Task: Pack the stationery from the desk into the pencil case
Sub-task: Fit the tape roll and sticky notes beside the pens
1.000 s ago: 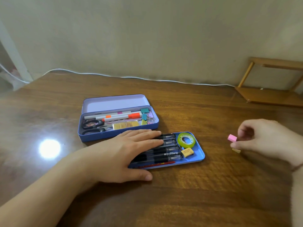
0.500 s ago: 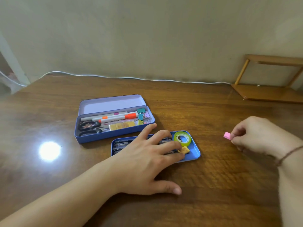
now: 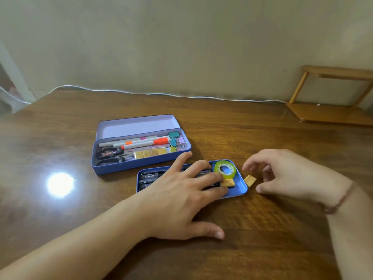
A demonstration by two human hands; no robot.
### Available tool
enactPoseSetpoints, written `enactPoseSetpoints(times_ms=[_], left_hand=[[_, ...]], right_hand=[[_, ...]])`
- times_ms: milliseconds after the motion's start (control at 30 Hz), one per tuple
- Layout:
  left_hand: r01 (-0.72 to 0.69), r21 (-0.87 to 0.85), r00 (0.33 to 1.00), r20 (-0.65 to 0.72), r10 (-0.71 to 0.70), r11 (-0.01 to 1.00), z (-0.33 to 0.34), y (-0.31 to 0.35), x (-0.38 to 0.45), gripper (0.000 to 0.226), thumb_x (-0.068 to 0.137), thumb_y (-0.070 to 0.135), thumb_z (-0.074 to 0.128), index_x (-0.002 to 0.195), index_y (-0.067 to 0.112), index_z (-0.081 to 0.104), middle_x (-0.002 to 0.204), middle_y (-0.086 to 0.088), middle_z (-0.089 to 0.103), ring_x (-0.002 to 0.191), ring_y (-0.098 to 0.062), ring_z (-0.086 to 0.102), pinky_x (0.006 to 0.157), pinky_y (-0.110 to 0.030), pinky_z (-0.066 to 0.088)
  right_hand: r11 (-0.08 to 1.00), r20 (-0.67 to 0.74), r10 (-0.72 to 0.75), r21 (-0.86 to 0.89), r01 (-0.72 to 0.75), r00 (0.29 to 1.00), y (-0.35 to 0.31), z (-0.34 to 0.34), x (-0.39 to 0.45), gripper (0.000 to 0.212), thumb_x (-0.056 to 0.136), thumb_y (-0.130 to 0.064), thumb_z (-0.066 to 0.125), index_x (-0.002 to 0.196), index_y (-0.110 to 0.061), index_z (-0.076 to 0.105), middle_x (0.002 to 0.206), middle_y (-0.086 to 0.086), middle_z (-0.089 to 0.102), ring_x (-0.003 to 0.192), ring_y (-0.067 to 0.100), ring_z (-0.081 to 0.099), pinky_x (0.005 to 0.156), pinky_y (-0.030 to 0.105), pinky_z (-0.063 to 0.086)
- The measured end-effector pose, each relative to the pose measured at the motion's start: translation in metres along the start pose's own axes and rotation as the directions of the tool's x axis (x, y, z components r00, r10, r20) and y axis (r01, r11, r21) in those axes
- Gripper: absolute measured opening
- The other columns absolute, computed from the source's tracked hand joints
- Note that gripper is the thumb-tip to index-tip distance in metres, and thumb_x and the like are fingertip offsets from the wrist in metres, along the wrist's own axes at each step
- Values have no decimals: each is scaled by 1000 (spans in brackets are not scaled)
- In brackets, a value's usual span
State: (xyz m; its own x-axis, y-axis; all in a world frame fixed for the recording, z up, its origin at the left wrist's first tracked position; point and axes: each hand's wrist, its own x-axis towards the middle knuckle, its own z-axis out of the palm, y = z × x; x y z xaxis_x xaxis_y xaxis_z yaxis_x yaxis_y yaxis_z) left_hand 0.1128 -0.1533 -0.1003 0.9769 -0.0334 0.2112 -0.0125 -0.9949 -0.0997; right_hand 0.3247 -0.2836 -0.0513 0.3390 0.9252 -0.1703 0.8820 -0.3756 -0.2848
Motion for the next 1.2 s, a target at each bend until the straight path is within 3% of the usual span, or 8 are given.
enactPoseSetpoints(times_ms=[200, 333, 467, 767, 900, 1033, 1133, 1200], left_hand=[[7, 8, 1000, 5, -7, 1000, 0, 1, 0, 76, 87, 79, 28, 140, 28, 47, 141, 7, 48, 134, -21, 36, 115, -56, 17], [11, -1, 1000, 8, -11, 1000, 1, 0, 0, 76, 87, 79, 28, 141, 29, 46, 142, 7, 47, 134, -21, 35, 115, -55, 18], [7, -9, 1000, 17, -7, 1000, 3, 0, 0, 77, 87, 79, 28, 142, 28, 43, 142, 5, 45, 134, -21, 34, 115, -53, 18], [2, -22, 1000, 11, -2, 1000, 4, 0, 1, 74, 88, 77, 30, 139, 27, 47, 139, 5, 47, 130, -20, 38, 113, -52, 23], [8, -31, 1000, 12, -7, 999, 4, 0, 0, 73, 87, 77, 31, 139, 28, 47, 139, 7, 47, 129, -19, 38, 113, -52, 24], [4, -36, 1000, 11, -4, 999, 4, 0, 0, 72, 88, 77, 31, 138, 28, 47, 140, 7, 47, 130, -19, 38, 113, -52, 24], [9, -32, 1000, 12, -8, 999, 3, 1, 0, 72, 88, 76, 31, 139, 28, 47, 140, 7, 47, 131, -19, 37, 114, -53, 22], [3, -32, 1000, 14, -3, 999, 2, 1, -1, 73, 89, 76, 29, 141, 29, 45, 142, 7, 46, 134, -19, 35, 115, -53, 19]], right_hand=[[998, -47, 15, -66, -18, 999, 1, 4, 5, 15, 77, -34, 77, 78, -36, 62, 84, -15, 62, 78, 0, 56, 70, 22, 48], [979, -200, -43, 186, 81, 979, -2, -1, 1, 13, 76, -35, 76, 84, -38, 66, 72, -9, 66, 61, 0, 58, 56, 15, 43], [973, -130, -87, 201, 112, 988, -21, 14, 4, 11, 75, -38, 77, 79, -35, 67, 71, -7, 68, 62, 4, 61, 58, 24, 50], [996, -78, 10, 84, -4, 997, -23, 19, 8, 12, 74, -34, 80, 75, -32, 68, 66, -8, 65, 61, 4, 58, 54, 18, 40], [987, -103, 97, 141, -82, 990, -23, 21, 8, 13, 76, -31, 79, 69, -27, 69, 55, -12, 65, 49, 4, 61, 46, 21, 48], [989, -123, 113, 109, -100, 986, -26, 25, 10, 14, 76, -29, 79, 71, -26, 67, 64, -5, 64, 59, 8, 62, 57, 32, 58], [984, -64, 86, 159, -75, 994, -22, 22, 9, 20, 75, -22, 81, 77, -28, 61, 64, -2, 66, 52, 9, 64, 49, 25, 51], [967, -113, 119, 239, -89, 986, -5, 10, 6, 26, 73, -22, 82, 85, -32, 61, 66, -4, 68, 51, 5, 62, 49, 21, 45]])
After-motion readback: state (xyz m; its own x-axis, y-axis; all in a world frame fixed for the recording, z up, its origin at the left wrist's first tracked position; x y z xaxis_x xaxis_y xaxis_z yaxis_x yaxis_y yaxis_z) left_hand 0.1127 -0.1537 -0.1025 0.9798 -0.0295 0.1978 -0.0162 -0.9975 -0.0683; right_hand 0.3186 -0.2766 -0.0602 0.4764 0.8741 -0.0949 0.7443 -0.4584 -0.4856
